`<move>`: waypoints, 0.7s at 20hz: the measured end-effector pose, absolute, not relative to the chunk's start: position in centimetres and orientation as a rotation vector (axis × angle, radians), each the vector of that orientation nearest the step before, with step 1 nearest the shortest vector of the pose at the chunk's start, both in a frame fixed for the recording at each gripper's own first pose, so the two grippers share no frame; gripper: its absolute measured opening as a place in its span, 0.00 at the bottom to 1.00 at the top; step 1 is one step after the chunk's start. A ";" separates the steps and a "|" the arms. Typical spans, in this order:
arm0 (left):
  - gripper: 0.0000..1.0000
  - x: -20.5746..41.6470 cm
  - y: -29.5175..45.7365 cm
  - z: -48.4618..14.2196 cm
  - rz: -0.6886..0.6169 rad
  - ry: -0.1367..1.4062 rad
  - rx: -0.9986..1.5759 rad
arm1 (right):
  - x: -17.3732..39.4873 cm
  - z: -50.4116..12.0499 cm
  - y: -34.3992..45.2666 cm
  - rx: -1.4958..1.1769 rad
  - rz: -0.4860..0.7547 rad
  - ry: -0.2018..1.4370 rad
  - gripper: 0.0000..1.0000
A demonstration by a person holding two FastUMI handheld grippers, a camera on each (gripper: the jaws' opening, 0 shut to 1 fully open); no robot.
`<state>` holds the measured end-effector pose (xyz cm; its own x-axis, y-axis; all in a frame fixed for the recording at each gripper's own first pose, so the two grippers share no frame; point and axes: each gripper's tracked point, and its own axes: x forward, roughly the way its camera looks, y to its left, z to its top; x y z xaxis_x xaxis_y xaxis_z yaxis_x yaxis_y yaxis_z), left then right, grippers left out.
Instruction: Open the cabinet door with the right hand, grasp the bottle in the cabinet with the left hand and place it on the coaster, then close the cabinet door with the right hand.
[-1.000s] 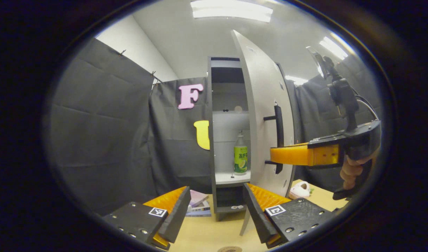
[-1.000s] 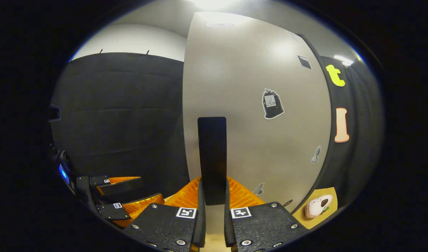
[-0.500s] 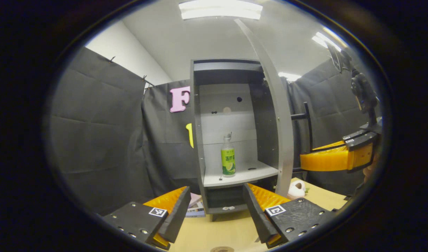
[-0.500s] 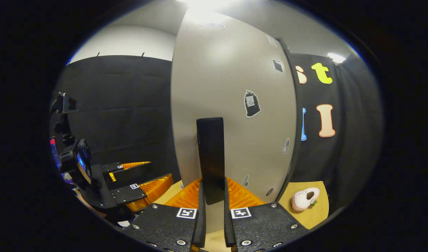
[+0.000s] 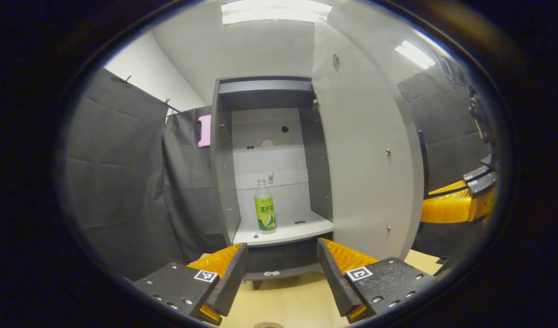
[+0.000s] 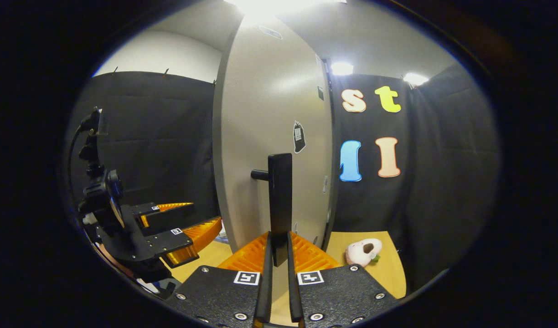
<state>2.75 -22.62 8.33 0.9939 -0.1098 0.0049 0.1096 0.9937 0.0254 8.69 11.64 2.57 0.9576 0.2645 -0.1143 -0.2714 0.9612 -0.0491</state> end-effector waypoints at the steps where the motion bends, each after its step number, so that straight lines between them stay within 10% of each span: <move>1: 0.91 2.9 -23.2 8.1 -0.107 0.002 0.028 | 8.8 2.7 11.4 -0.064 0.249 0.095 0.16; 14: 0.86 5.7 -25.6 8.0 -0.036 0.006 0.035 | 8.3 2.7 7.0 0.061 0.116 0.081 0.08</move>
